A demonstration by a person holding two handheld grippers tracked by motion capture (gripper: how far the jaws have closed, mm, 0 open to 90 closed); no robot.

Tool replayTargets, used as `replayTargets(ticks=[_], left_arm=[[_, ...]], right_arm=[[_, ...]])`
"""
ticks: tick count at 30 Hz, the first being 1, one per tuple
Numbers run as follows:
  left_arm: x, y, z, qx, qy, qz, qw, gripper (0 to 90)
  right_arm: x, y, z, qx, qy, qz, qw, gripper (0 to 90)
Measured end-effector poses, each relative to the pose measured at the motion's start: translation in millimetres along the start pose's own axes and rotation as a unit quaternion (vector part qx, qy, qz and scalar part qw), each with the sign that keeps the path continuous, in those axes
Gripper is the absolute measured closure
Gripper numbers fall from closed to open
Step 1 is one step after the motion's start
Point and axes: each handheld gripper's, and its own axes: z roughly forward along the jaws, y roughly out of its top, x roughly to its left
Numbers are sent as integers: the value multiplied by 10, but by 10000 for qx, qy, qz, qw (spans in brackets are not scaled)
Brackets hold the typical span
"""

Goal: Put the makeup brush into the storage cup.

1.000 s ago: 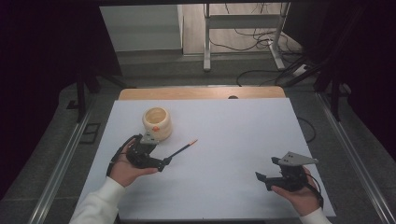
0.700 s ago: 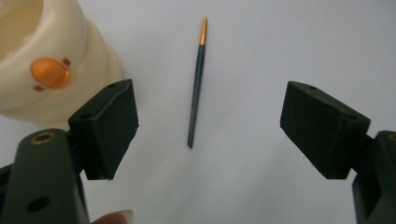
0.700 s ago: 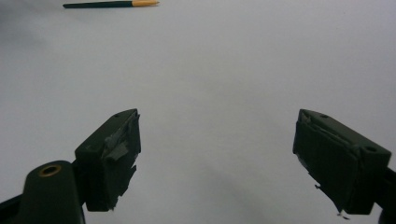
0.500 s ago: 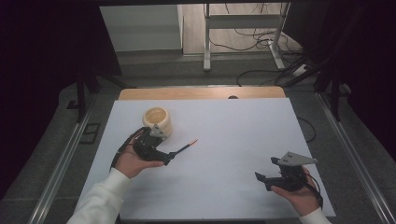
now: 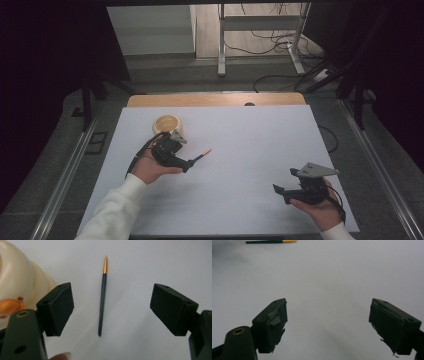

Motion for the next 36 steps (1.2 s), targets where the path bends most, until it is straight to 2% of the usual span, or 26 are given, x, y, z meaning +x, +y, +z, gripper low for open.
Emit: replayTargets(ticks=[11, 17, 36], left_arm=[[57, 143, 165, 92, -152, 67, 9998, 197], [87, 208, 209, 68, -256, 21, 9996, 195], [130, 365, 481, 400, -412, 73, 9983, 182]], right_arm=[[-10, -4, 2, 10, 0, 4, 10000, 155], [-4, -4, 7, 12, 7, -1, 10000, 155], [-2, -10, 20, 45, 9, -24, 10000, 155]])
